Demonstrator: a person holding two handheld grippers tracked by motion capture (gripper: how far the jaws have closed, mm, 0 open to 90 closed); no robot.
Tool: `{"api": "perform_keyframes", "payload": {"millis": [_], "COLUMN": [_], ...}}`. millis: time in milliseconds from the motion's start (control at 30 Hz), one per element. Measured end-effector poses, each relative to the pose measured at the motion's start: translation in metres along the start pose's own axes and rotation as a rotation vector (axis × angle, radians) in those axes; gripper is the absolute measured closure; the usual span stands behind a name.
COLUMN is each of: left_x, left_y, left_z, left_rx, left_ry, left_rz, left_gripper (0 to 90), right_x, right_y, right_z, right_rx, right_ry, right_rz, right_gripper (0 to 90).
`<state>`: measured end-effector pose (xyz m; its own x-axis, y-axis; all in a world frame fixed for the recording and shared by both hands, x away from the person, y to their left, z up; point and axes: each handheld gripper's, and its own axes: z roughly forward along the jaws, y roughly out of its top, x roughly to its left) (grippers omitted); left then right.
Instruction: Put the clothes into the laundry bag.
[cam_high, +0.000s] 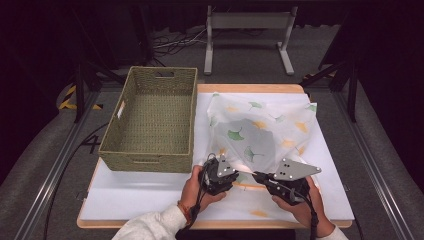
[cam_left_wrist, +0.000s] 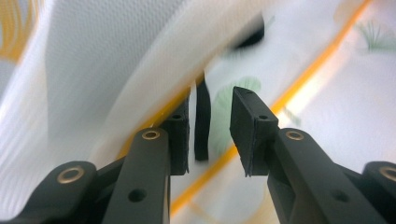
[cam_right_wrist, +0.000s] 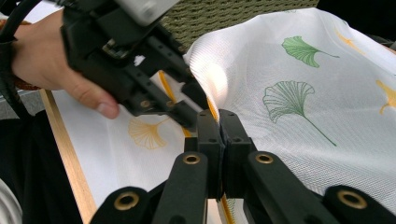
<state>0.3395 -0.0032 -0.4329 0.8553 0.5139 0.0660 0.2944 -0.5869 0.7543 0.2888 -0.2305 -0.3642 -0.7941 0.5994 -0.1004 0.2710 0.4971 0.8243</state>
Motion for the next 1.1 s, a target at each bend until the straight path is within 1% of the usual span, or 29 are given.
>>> {"api": "perform_keyframes", "payload": {"millis": [33, 67, 133, 167, 233, 267, 300, 333, 400, 433, 467, 500, 533, 567, 667, 700, 733, 767, 800, 833, 933, 967, 1000, 1033, 1067, 1100], "left_x": [0.000, 0.001, 0.001, 0.002, 0.005, 0.007, 0.008, 0.009, 0.010, 0.011, 0.012, 0.013, 0.016, 0.018, 0.022, 0.023, 0.023, 0.023, 0.022, 0.021, 0.018, 0.016, 0.015, 0.014, 0.013, 0.012], "left_y": [0.000, -0.002, -0.003, -0.003, -0.004, -0.004, -0.004, -0.004, -0.004, -0.004, -0.005, -0.006, -0.006, -0.007, -0.009, -0.009, -0.010, -0.010, -0.010, -0.011, -0.012, -0.013, -0.014, -0.016, -0.018, -0.020], "left_z": [0.000, 0.001, 0.005, 0.008, 0.013, 0.016, 0.018, 0.019, 0.020, 0.019, 0.018, 0.017, 0.016, 0.014, 0.010, 0.009, 0.007, 0.006, 0.003, 0.000, -0.010, -0.014, -0.017, -0.020, -0.025, -0.031], "left_rx": [0.000, 0.025, 0.048, 0.058, 0.065, 0.074, 0.085, 0.075, 0.082, 0.089, 0.088, 0.085, 0.081, 0.077, 0.079, 0.072, 0.061, 0.063, 0.065, 0.054, 0.042, 0.035, 0.030, 0.031, 0.026, 0.009], "left_ry": [0.000, 0.011, 0.057, 0.084, 0.093, 0.112, 0.120, 0.128, 0.184, 0.201, 0.220, 0.235, 0.255, 0.266, 0.273, 0.261, 0.236, 0.226, 0.223, 0.206, 0.178, 0.159, 0.154, 0.154, 0.142, 0.122], "left_rz": [0.000, 0.003, 0.025, 0.021, -0.015, -0.025, -0.028, -0.039, -0.049, -0.050, -0.061, -0.080, -0.089, -0.096, -0.114, -0.121, -0.125, -0.115, -0.112, -0.113, -0.099, -0.093, -0.082, -0.073, -0.073, -0.070], "left_gripper": [68.4, 68.4, 68.8, 68.6, 65.8, 65.3, 65.2, 65.3, 68.8, 69.8, 70.7, 72.0, 73.0, 73.7, 73.7, 73.5, 71.1, 68.4, 66.6, 64.5, 55.6, 52.9, 49.7, 47.8, 46.2, 44.9], "right_x": [0.000, 0.000, 0.001, 0.001, 0.002, 0.003, 0.003, 0.003, 0.002, 0.002, 0.001, 0.001, 0.001, 0.001, 0.002, 0.002, 0.002, 0.002, 0.002, 0.002, 0.001, 0.001, 0.001, 0.001, 0.001, 0.002], "right_y": [0.000, 0.000, 0.001, 0.001, 0.001, 0.001, 0.001, 0.001, 0.000, 0.000, 0.000, 0.000, -0.001, -0.001, -0.001, -0.001, -0.001, -0.001, -0.001, -0.001, -0.001, -0.001, -0.001, -0.001, -0.001, -0.001], "right_z": [0.000, 0.000, 0.001, 0.001, 0.001, 0.001, 0.002, 0.002, 0.002, 0.001, 0.001, 0.000, 0.000, 0.000, 0.001, 0.001, 0.002, 0.002, 0.002, 0.002, 0.001, 0.001, 0.001, 0.001, 0.001, 0.001], "right_rx": [-0.001, -0.001, 0.000, 0.001, 0.004, 0.005, 0.006, 0.007, 0.009, 0.007, 0.008, 0.007, 0.007, 0.007, 0.011, 0.013, 0.014, 0.016, 0.016, 0.016, 0.014, 0.014, 0.015, 0.016, 0.021, 0.023], "right_ry": [0.001, 0.001, 0.003, 0.004, 0.006, 0.007, 0.007, 0.008, 0.008, 0.008, 0.007, 0.005, 0.004, 0.004, 0.005, 0.006, 0.007, 0.009, 0.010, 0.012, 0.016, 0.018, 0.018, 0.021, 0.027, 0.030], "right_rz": [-0.001, -0.001, -0.001, -0.003, -0.006, -0.008, -0.009, -0.009, -0.009, -0.008, -0.007, -0.006, -0.007, -0.006, -0.010, -0.013, -0.014, -0.014, -0.011, -0.008, -0.006, -0.007, -0.007, -0.007, -0.009, -0.011], "right_gripper": [89.1, 89.1, 89.1, 89.1, 89.1, 89.1, 89.1, 89.1, 89.1, 89.1, 89.1, 89.1, 89.1, 89.1, 89.1, 89.1, 89.1, 89.1, 89.1, 89.1, 89.1, 89.1, 89.1, 89.1, 89.1, 89.1]}}
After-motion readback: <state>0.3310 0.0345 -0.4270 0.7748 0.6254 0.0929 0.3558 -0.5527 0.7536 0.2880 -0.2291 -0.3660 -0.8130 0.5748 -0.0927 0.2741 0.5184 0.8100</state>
